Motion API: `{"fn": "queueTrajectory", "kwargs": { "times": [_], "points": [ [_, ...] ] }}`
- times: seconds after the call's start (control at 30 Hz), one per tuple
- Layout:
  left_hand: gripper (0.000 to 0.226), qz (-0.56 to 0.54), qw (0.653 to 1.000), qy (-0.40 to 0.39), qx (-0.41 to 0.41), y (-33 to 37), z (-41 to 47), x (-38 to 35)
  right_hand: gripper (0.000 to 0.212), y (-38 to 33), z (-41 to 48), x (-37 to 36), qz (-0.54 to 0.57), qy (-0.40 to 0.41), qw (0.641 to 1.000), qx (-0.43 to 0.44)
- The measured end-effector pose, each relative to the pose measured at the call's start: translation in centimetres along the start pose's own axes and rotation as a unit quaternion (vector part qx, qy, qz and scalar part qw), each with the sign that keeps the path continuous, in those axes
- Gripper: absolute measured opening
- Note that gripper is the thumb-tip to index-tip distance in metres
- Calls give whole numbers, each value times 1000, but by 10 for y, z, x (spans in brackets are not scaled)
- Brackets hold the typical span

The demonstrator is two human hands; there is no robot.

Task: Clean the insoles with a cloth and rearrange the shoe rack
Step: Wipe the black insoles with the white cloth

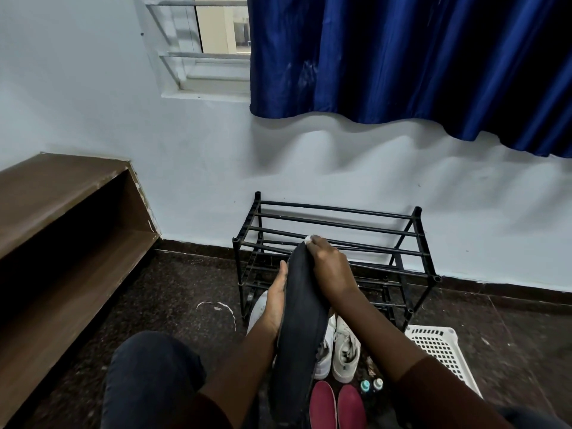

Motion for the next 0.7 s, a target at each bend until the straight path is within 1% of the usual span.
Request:
{"fn": "queueTrajectory", "kwargs": {
  "times": [0.07,0.1,0.13,0.2,0.27,0.33,0.37,0.43,0.5,0.57,0.63,0.7],
  "points": [
    [59,1,1000,-2,-9,5,2,1,40,-3,-8,0,48,9,999,-6],
    [53,3,1000,-2,-13,6,3,4,39,-8,-16,-3,59,6,998,3],
    [53,5,1000,-5,-8,8,3,3,41,-14,-27,-6,55,10,998,17],
    [66,20,1000,1,16,5,3,6,46,-31,-51,-14,42,9,998,44],
    [80,33,998,23,45,0,4,14,43,-45,-74,-18,51,9,997,56],
    [82,31,997,50,52,0,2,20,35,-54,-88,-18,63,20,995,77],
    [80,32,996,60,48,1,3,22,35,-54,-89,-18,65,16,994,84],
    [78,40,996,61,50,1,2,20,40,-48,-82,-19,28,11,996,87],
    [72,35,996,50,61,-2,-2,13,45,-33,-60,-19,-5,8,998,67],
    [60,41,997,49,54,-3,-4,11,47,-16,-34,-14,-17,4,999,29],
    [53,43,997,48,39,-2,-4,10,46,-4,-13,-3,-6,7,1000,-7],
    [50,40,998,47,25,2,-5,8,42,5,-1,3,18,23,999,-38]
  ]
}}
Point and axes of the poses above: each hand's wrist, its own z-axis towards the middle knuckle, its own x-axis out of the back of the hand, y = z × x, the point moved 10 cm from there along z, towards the middle knuckle, and after that the axes turned 1 degree about y, right-handed, at the moved point
